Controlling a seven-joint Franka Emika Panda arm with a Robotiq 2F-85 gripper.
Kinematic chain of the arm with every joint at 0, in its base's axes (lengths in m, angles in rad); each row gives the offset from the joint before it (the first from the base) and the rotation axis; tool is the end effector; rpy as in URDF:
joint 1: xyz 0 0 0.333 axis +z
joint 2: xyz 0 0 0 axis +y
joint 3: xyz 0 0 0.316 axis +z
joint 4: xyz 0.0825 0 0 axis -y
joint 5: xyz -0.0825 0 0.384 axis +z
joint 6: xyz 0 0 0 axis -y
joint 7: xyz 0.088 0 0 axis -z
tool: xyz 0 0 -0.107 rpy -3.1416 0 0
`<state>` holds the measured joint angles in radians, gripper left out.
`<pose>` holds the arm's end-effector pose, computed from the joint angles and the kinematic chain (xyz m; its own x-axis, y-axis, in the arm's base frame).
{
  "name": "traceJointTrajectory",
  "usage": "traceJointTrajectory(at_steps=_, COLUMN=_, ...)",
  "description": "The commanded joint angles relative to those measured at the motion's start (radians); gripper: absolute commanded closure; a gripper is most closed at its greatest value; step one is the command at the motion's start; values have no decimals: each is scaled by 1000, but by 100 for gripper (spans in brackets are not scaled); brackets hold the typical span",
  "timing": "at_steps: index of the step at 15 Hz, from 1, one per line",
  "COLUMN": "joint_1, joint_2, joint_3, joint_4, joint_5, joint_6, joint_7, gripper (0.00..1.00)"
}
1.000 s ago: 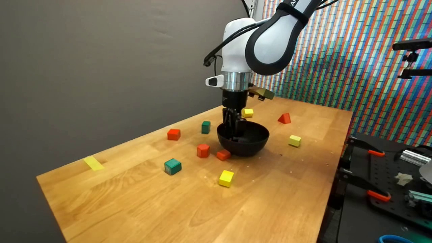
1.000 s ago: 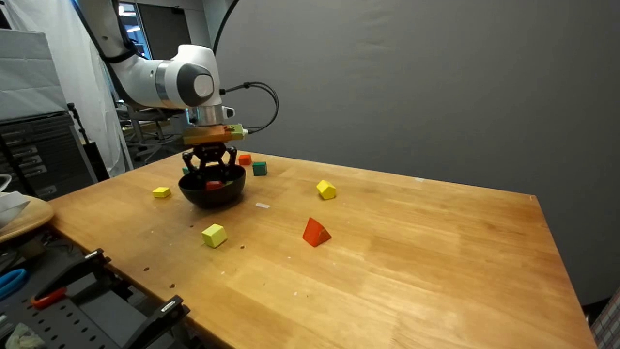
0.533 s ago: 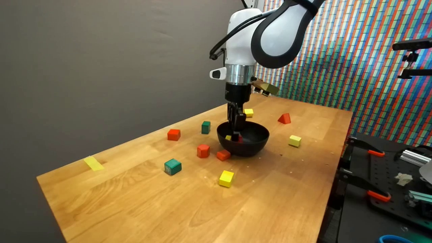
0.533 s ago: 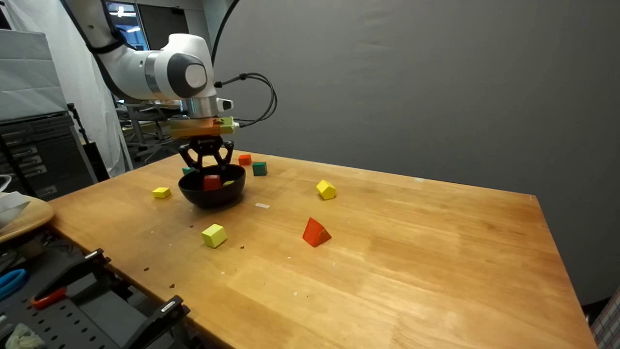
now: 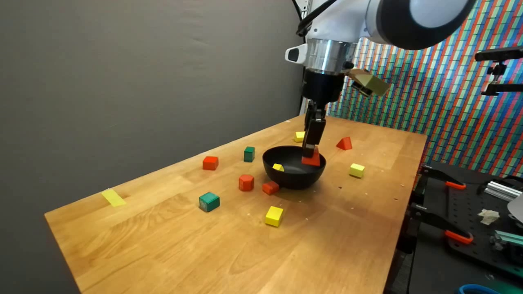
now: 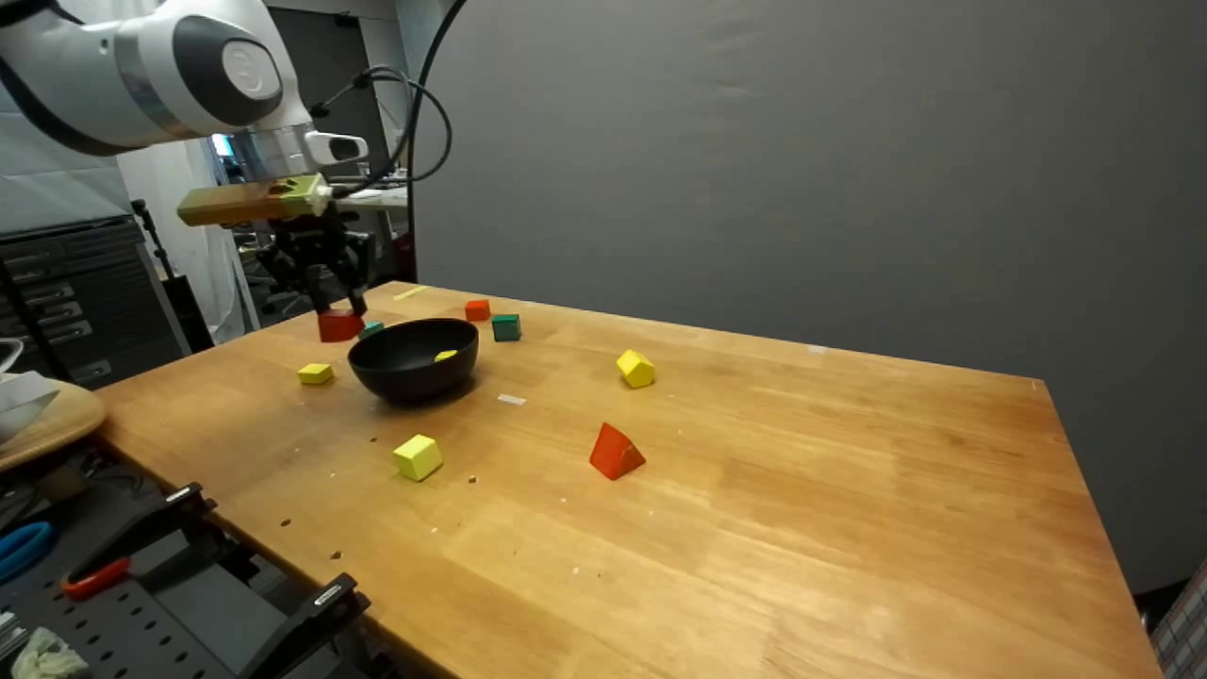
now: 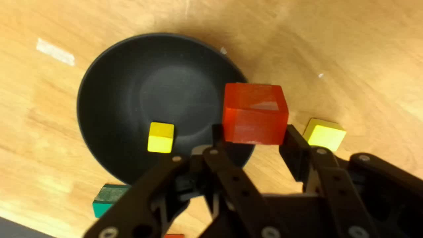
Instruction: Remove all the contents from the black bowl.
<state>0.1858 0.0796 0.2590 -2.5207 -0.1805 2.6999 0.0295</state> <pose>0.4246 0.2104 0.2582 0.8343 0.5422 0.0999 0.5377 -0.8403 0.0699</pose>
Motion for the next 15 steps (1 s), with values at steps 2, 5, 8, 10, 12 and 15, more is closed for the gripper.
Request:
traceJointTrajectory(at_steps=2, joint_1=88, joint_2=-54, joint_3=4, joint_4=-104, joint_5=-122, joint_6=29, joint_7=343, gripper=73)
traceJointTrajectory(at_steps=5, joint_1=110, joint_2=9, joint_3=-9, joint_4=-111, joint_5=-263, joint_6=36, joint_7=587, gripper=73)
traceJointTrajectory(at_steps=8, joint_1=131, joint_2=106, joint_3=-19, joint_4=-86, joint_5=-414, joint_6=102, joint_7=786, gripper=30)
traceJointTrajectory(at_steps=10, joint_1=153, joint_2=155, joint_3=-35, joint_4=-65, joint_5=-490, joint_6=137, joint_7=876, gripper=23)
traceJointTrajectory(at_steps=12, joint_1=180, joint_2=169, joint_3=-60, joint_4=-50, joint_5=-562, joint_6=149, joint_7=964, gripper=6)
traceJointTrajectory(at_steps=15, joint_1=232, joint_2=137, joint_3=-116, joint_4=-27, joint_5=-708, joint_6=108, joint_7=1122, gripper=0)
